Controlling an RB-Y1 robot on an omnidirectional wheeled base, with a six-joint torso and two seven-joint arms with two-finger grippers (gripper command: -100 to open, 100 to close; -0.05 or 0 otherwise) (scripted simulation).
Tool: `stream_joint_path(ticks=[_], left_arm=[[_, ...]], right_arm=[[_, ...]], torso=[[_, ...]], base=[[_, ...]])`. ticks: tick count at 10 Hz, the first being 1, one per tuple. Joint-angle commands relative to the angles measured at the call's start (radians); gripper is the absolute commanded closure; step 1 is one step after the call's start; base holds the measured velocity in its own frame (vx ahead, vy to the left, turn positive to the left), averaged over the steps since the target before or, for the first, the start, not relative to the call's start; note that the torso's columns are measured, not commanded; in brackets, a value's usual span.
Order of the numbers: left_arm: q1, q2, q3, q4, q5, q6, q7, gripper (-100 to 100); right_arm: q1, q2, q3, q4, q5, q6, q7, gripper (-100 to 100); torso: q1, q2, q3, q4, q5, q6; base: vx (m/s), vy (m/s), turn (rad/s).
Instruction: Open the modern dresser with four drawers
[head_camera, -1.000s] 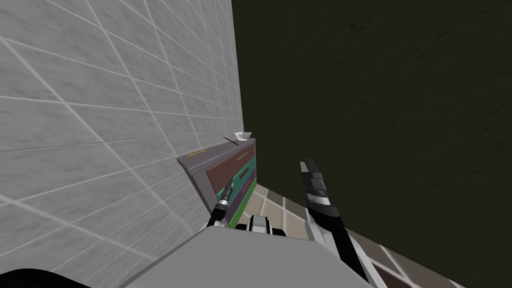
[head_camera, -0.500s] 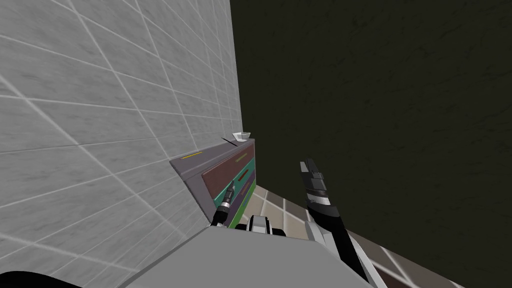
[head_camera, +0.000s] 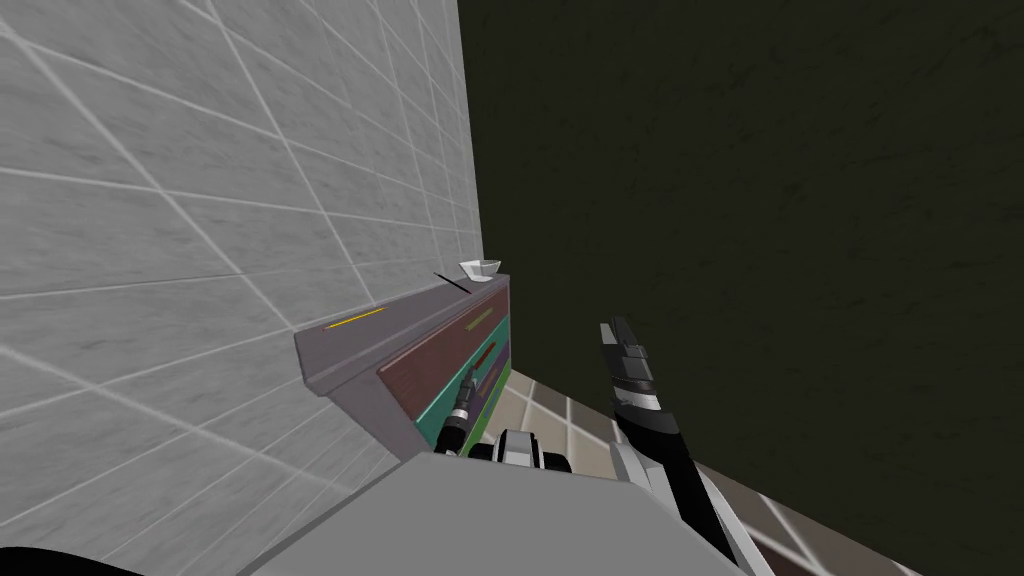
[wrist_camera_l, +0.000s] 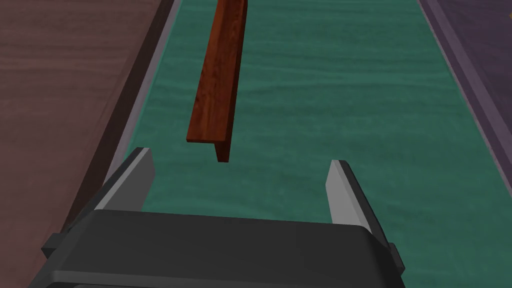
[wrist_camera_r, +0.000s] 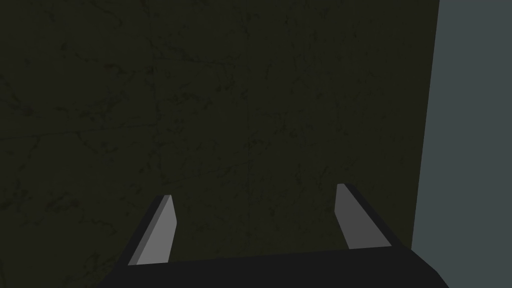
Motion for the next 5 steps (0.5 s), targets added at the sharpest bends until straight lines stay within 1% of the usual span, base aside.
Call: stream_joint_path(ticks=[1,2,3,4,5], left_arm=[[0.004,-0.02,-0.001,-0.007,0.0,0.005,0.0,-100],[-0.015,-0.024,0.004,-0.02,0.002,0.037,-0.001,-100],[-0.004,-0.02,0.001,-0.018,0.001,0.021,0.001,-100],[-0.005,-0.02,0.002,-0.02,0.001,0.025,0.002,100],[-0.004,-0.029,-0.001,-0.031,-0.001,0.035,-0.007,100]], right_arm=[[0.0,0.0,0.0,0.0,0.0,0.0,0.0,0],[0.0,0.0,0.0,0.0,0.0,0.0,0.0,0],[0.0,0.0,0.0,0.0,0.0,0.0,0.0,0],[0.0,0.0,0.0,0.0,0.0,0.0,0.0,0],[0.0,0.0,0.0,0.0,0.0,0.0,0.0,0]], torso=[[-0.002,0.002,0.001,0.001,-0.001,0.0],[0.0,0.001,0.0,0.0,0.0,0.0],[0.0,-0.003,-0.002,-0.001,0.0,0.0],[0.001,-0.003,-0.002,-0.001,0.0,0.0],[0.001,-0.003,-0.002,-0.001,0.0,0.0]], base=[[0.007,-0.004,0.001],[0.026,-0.015,0.051],[0.008,-0.014,0.019],[0.0,0.0,0.0],[-0.081,-0.126,0.049]])
